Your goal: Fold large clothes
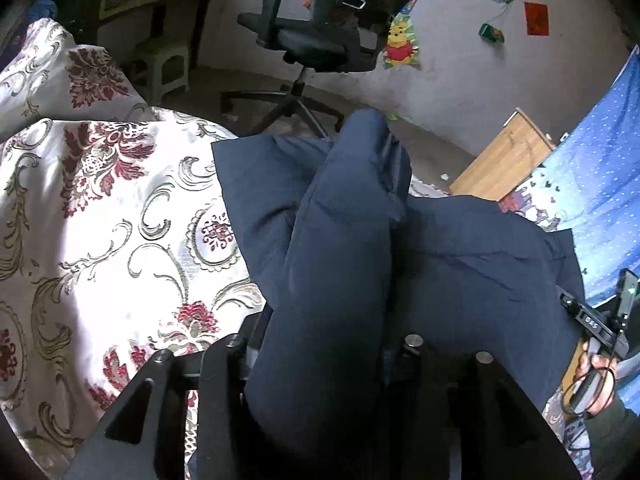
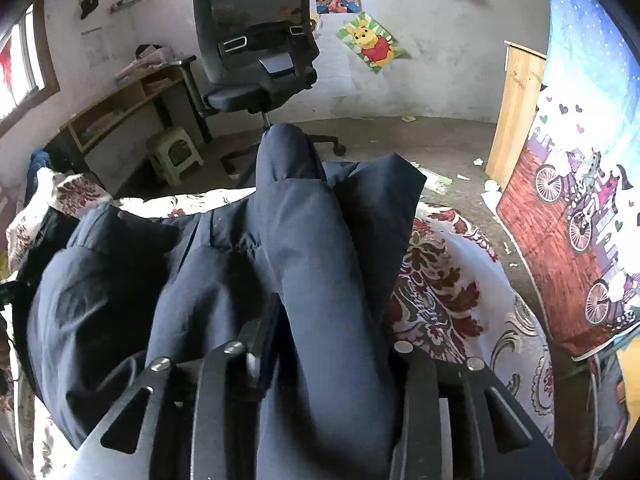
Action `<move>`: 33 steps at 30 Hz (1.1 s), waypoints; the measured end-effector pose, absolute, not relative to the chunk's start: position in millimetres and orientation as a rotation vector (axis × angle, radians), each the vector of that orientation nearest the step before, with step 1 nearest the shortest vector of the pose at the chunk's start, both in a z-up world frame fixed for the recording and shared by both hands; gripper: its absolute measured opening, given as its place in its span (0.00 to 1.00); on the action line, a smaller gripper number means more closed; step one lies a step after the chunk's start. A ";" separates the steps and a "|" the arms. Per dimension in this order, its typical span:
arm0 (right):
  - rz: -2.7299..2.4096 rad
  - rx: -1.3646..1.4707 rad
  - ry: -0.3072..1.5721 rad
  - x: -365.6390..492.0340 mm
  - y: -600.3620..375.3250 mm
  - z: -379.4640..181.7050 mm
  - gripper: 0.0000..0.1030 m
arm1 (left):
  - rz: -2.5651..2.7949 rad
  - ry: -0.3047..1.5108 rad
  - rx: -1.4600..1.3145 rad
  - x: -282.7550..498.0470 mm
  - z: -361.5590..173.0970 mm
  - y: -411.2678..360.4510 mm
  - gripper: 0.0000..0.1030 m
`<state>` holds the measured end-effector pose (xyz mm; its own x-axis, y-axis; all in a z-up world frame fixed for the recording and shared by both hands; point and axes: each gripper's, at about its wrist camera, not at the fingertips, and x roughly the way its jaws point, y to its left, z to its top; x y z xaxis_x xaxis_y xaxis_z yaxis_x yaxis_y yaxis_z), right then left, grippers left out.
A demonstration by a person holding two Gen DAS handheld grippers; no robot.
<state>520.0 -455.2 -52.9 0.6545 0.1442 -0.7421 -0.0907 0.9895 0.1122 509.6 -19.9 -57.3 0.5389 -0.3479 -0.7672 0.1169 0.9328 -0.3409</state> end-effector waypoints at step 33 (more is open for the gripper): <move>0.162 -0.008 0.611 444.8 -415.0 4.6 1.00 | -0.109 0.622 -0.005 405.9 16.8 -65.6 0.98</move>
<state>444.8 -415.0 4.6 0.8065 0.1492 -0.5720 -0.1538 0.9873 0.0408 405.9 -65.6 16.8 0.8071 -0.1034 -0.5813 0.1006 0.9942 -0.0373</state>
